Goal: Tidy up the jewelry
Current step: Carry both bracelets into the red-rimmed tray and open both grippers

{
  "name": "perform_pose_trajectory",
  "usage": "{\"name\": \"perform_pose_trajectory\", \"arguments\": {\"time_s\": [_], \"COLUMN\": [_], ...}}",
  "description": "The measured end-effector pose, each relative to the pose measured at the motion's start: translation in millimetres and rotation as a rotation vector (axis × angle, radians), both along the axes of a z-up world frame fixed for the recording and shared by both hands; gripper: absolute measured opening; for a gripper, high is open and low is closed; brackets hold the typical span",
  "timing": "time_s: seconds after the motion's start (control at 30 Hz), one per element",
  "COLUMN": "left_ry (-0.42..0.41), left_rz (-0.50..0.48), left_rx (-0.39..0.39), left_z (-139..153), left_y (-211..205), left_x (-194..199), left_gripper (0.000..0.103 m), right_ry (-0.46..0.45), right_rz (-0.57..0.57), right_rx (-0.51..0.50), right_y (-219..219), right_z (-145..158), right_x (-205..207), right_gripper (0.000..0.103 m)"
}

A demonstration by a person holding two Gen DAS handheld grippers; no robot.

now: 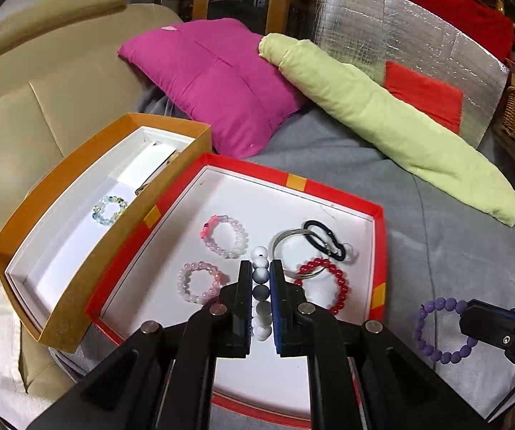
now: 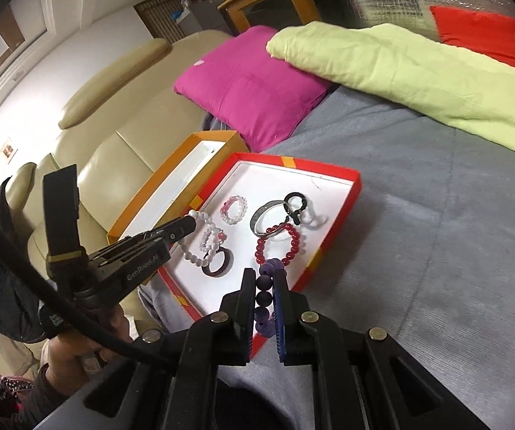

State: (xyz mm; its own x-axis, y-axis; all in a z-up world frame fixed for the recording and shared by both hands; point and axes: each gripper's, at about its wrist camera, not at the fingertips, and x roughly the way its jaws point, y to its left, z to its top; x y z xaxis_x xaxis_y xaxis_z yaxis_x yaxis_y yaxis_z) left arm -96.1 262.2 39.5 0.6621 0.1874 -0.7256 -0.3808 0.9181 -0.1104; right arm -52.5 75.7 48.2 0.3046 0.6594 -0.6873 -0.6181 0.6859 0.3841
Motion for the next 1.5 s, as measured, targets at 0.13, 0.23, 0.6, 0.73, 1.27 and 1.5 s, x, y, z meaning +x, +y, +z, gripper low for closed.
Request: {"name": "perform_pose_trajectory", "arguments": {"time_s": [0.13,0.23,0.6,0.73,1.27,1.5], "left_ry": [0.000,0.001,-0.007,-0.016,0.047,0.105], "left_rz": [0.007,0.010,0.049,0.045,-0.001,0.036], "left_rx": [-0.005,-0.010,-0.014,-0.018,-0.116,-0.096], "left_z": [-4,-6,-3,-1,-34,-54], "left_y": [5,10,34,37,51,61], "left_x": [0,2,2,1,17,24], "left_gripper": [0.010,0.010,0.010,0.010,0.010,0.010], "right_ry": [0.015,0.019,0.039,0.060,0.152,0.170], "right_rz": [0.000,0.006,0.051,0.061,0.107,0.060], "right_rx": [-0.017,-0.027,-0.032,-0.034,-0.088,-0.142], "right_y": [11,20,60,69,106,104], "right_z": [-6,-8,-12,-18,-56,-78], "right_x": [7,12,25,28,42,61], "right_gripper": [0.010,0.010,0.010,0.010,0.010,0.010]}}
